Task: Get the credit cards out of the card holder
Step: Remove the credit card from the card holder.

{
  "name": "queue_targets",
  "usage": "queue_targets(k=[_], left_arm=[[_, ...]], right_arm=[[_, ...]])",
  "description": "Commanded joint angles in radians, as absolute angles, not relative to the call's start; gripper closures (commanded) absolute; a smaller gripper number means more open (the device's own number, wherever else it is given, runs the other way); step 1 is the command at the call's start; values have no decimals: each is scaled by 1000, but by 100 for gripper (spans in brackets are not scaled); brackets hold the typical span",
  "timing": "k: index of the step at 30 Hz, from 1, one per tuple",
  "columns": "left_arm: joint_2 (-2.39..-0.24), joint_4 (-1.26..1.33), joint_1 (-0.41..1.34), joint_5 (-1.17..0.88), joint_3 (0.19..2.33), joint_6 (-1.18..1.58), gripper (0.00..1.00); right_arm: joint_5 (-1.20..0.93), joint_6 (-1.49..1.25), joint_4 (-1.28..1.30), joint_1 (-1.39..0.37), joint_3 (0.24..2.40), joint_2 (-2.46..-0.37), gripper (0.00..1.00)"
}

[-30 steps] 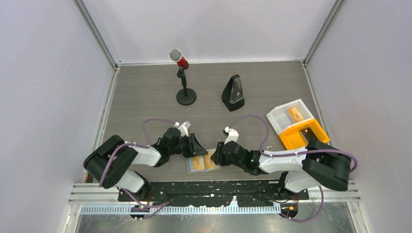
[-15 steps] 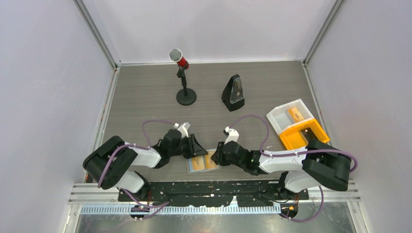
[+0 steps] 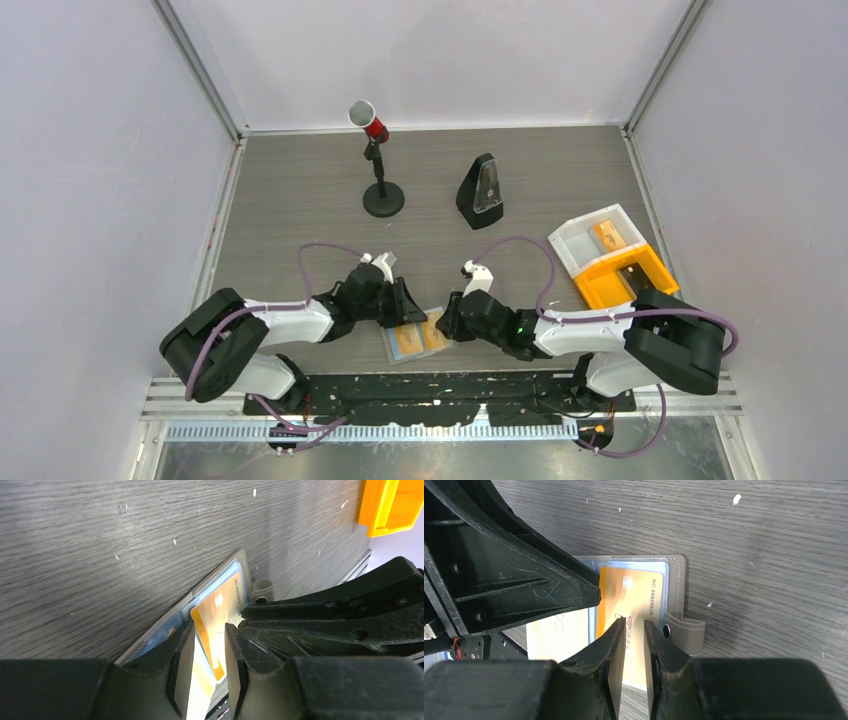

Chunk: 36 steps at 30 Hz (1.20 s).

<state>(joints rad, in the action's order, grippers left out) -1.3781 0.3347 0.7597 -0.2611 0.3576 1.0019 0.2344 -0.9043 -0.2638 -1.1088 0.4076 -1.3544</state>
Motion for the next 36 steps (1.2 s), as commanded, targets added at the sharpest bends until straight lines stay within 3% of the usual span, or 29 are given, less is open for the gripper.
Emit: queue_targets(k=[1, 20, 36], left_arm=[[-1386, 163, 774, -207, 354, 989, 69], [-1352, -89, 824, -87, 443, 1012, 63], [-1319, -152, 850, -42, 452, 1063, 61]], right_arm=[[262, -903, -230, -1104, 401, -1346, 73], [259, -902, -232, -1104, 399, -1350, 73], [253, -904, -233, -1104, 401, -1353, 73]])
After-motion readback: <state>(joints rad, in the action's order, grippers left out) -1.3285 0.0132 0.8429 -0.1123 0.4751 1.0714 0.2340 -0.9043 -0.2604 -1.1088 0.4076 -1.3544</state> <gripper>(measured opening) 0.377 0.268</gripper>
